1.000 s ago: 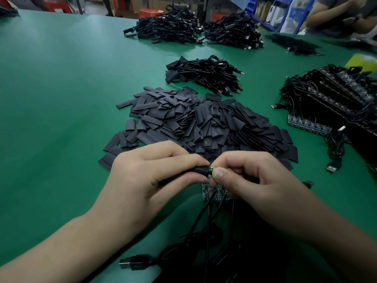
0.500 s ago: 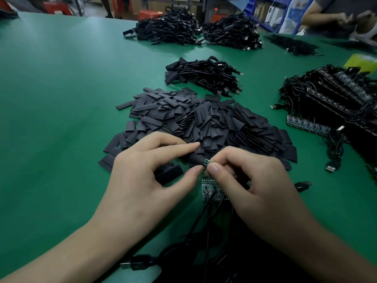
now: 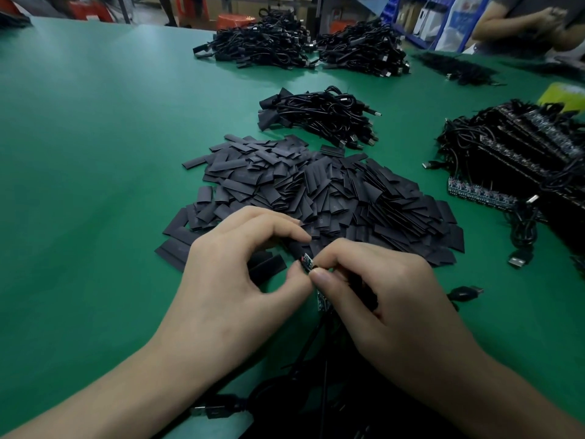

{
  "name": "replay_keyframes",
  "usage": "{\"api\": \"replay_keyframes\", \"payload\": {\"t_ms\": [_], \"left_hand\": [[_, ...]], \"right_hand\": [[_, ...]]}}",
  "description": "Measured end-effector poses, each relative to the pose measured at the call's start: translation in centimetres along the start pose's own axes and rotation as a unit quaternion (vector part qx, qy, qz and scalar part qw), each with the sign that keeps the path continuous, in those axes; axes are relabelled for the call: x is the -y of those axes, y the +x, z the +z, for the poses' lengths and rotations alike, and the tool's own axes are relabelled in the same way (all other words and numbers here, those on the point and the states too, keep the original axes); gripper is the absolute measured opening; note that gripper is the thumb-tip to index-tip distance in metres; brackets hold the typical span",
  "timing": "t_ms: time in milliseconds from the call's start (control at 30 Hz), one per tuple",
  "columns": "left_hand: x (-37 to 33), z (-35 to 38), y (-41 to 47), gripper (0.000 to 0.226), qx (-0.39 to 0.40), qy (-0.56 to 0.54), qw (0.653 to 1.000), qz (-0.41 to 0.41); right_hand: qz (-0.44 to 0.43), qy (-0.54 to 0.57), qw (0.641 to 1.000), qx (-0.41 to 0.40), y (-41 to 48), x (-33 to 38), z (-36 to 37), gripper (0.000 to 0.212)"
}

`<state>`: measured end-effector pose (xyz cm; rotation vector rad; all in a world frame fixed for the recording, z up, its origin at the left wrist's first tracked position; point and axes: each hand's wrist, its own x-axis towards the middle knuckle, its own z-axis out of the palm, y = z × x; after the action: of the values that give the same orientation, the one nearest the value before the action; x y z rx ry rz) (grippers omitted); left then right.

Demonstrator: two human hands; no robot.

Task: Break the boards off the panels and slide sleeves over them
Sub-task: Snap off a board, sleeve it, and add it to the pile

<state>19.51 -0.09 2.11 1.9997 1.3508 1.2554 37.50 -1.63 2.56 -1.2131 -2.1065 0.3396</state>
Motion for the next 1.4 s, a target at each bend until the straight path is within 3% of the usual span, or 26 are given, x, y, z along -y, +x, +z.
{"api": "replay_keyframes", "payload": {"t_ms": [233, 433, 633, 1033, 1133, 1267, 1400], "left_hand": [[-0.2, 0.0, -0.2, 0.024, -0.012, 0.048, 0.998, 0.044], [0.9, -0.7, 0.0, 0.022, -0.002, 0.107, 0.987, 0.123], [1.1, -1.1, 0.2, 0.020, -0.007, 0.068, 0.993, 0.096], [0.8, -0.9, 0.0, 0.018, -0.025, 0.091, 0.982, 0.162], [0.6, -0.9, 0.1, 0.018, -0.036, 0.067, 0.989, 0.130], [0.6, -0.8, 0.3, 0.023, -0.053, 0.018, 0.998, 0.040], [0.8, -0.4, 0.2, 0.035, -0.036, -0.069, 0.997, -0.011]], "right_hand": [[0.020, -0.009, 0.999, -0.026, 0.0, -0.4, 0.1, 0.014], [0.075, 0.063, 0.995, 0.002, 0.4, -1.0, -0.5, 0.017], [0.115, 0.145, 0.982, 0.025, 0.6, -1.2, -1.5, 0.010], [0.084, 0.169, 0.982, 0.032, 0.5, -1.1, -1.7, 0.011], [0.065, 0.160, 0.985, 0.006, 0.4, -1.1, -1.5, 0.009], [-0.023, 0.000, 0.996, -0.083, 0.4, -1.1, -1.5, 0.008], [-0.075, -0.069, 0.989, -0.111, 0.2, -1.5, -1.5, 0.010]]}}
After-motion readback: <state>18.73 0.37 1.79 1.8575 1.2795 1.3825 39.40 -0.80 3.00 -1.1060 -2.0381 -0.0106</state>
